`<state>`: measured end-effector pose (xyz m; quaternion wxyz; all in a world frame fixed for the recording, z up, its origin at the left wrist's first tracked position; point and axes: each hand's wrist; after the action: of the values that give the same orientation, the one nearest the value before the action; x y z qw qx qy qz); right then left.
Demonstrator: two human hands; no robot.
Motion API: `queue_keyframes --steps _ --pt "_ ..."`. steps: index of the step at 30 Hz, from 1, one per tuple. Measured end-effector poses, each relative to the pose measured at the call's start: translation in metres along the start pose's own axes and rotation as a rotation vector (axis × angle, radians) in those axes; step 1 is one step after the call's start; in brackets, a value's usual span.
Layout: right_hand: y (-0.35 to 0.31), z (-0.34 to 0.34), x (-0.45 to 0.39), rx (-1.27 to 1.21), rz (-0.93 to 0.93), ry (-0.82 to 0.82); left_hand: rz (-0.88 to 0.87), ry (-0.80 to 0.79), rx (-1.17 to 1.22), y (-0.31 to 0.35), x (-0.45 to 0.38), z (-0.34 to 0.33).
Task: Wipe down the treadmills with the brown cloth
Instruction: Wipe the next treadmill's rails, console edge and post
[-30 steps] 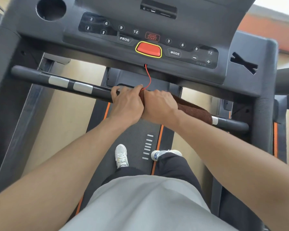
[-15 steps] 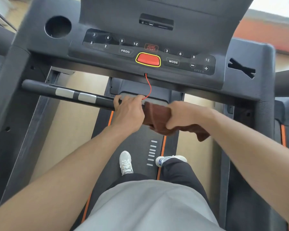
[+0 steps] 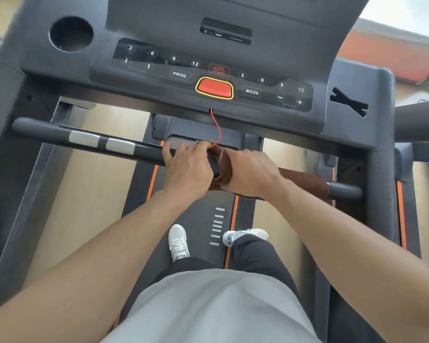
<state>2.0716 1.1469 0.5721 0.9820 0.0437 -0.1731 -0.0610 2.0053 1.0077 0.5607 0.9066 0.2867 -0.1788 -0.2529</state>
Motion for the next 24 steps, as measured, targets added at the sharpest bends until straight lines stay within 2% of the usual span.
queue_keyframes --steps 4,6,8,10,12,14,16,18,21,24 --pt "0.032 -0.022 0.026 -0.041 -0.039 0.087 0.011 0.074 0.07 -0.002 0.002 -0.004" --pt "0.063 -0.03 0.049 -0.019 -0.114 0.03 0.04 0.117 0.16 -0.001 0.0 -0.004" --pt "0.1 -0.037 0.077 0.028 -0.222 -0.028 0.03 0.233 0.323 0.003 0.003 -0.003" --pt "0.13 -0.045 0.101 0.063 -0.306 -0.05 -0.113 0.386 0.451 0.013 0.011 -0.004" --pt "0.141 -0.054 0.114 0.063 -0.334 -0.035 -0.283 0.401 0.518 0.027 0.019 -0.011" --pt "0.136 -0.061 0.124 0.085 -0.366 0.004 -0.374 0.28 0.537 0.043 0.021 -0.02" --pt "0.126 -0.062 0.14 0.038 -0.471 0.01 -0.387 0.096 0.462 0.062 0.017 -0.028" --pt "0.112 -0.059 0.158 -0.126 -0.617 0.049 -0.308 -0.116 0.232 0.081 0.003 -0.035" --pt "0.078 -0.05 0.181 -0.471 -0.793 0.242 -0.123 -0.437 -0.254 0.113 -0.016 -0.041" --pt "0.044 -0.052 0.201 -0.634 -0.882 0.315 -0.06 -0.613 -0.333 0.136 -0.029 -0.052"
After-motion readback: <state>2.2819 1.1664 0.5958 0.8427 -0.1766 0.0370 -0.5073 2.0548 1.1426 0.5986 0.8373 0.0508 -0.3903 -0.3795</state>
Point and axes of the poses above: each hand's wrist, its own x-axis away from the middle knuckle, its own z-axis out of the back of the hand, y = z × x, and after that the axes turned 14 degrees about x, right-handed
